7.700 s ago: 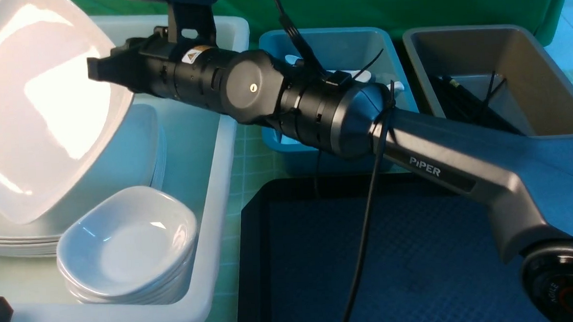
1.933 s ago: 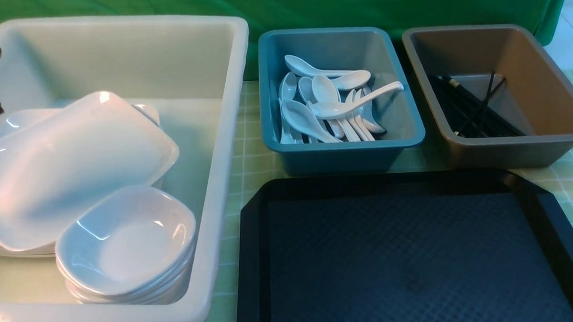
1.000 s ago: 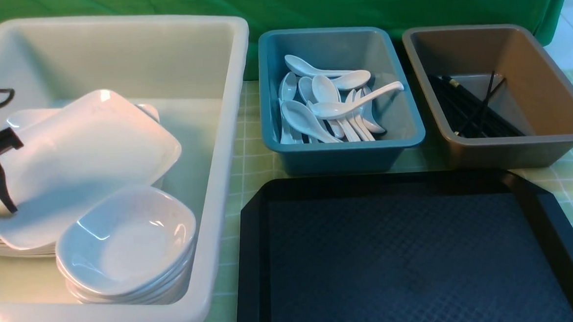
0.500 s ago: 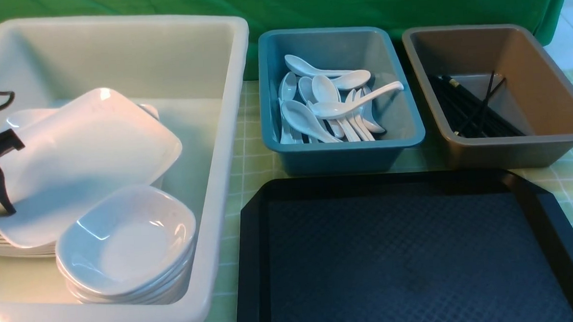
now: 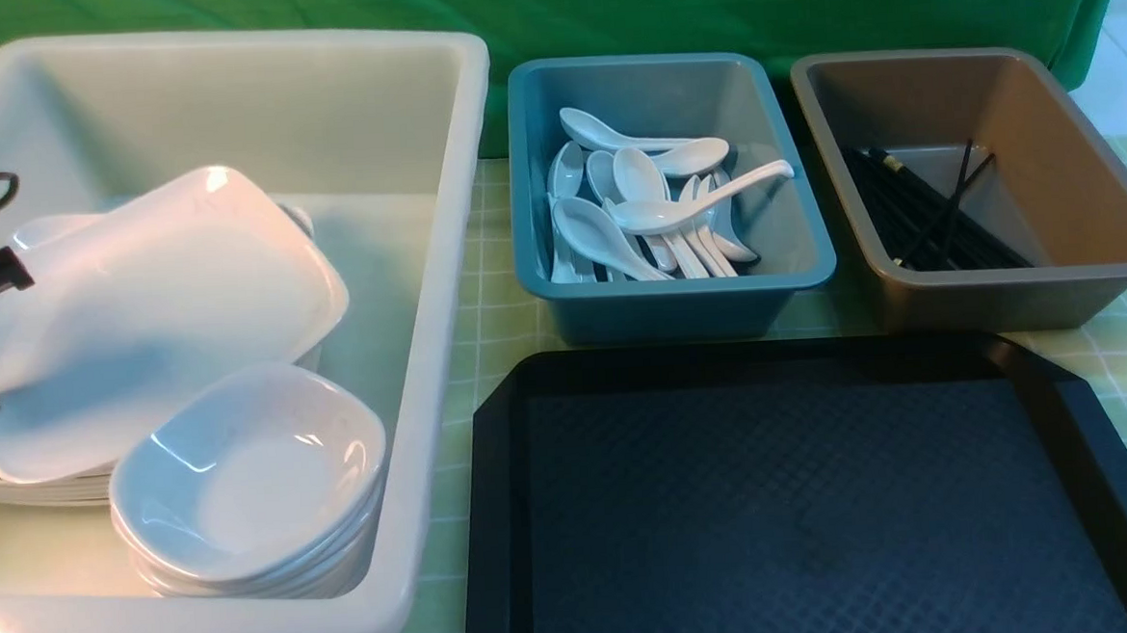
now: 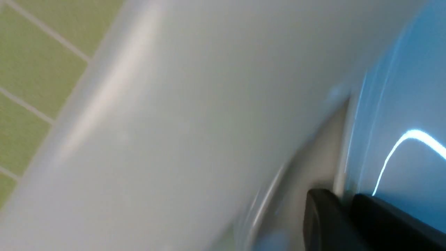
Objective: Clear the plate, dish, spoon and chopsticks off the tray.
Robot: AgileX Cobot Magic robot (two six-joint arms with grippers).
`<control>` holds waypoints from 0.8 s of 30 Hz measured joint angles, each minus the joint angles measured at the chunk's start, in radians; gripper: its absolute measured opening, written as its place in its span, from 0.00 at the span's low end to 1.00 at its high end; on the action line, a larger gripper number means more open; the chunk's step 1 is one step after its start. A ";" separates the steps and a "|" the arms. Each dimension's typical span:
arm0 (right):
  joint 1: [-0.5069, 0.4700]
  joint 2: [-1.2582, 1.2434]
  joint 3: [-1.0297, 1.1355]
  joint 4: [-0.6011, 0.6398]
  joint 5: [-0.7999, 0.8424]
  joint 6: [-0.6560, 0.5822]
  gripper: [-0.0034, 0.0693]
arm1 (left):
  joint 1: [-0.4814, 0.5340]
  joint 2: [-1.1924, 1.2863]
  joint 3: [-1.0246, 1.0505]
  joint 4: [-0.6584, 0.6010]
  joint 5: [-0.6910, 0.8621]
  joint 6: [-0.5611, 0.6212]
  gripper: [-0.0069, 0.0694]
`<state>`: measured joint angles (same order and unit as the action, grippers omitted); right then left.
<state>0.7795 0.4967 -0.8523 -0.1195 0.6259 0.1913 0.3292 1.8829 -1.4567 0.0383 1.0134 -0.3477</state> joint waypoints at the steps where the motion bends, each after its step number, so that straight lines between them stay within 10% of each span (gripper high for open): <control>1: 0.000 0.000 0.000 0.000 0.000 0.000 0.15 | 0.000 0.000 -0.001 0.014 -0.007 0.006 0.14; 24: 0.000 0.001 0.000 -0.001 0.000 0.002 0.15 | -0.016 -0.004 0.007 0.250 -0.237 0.142 0.10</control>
<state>0.7795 0.4976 -0.8523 -0.1205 0.6259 0.1928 0.3131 1.8785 -1.4498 0.2887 0.7764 -0.2058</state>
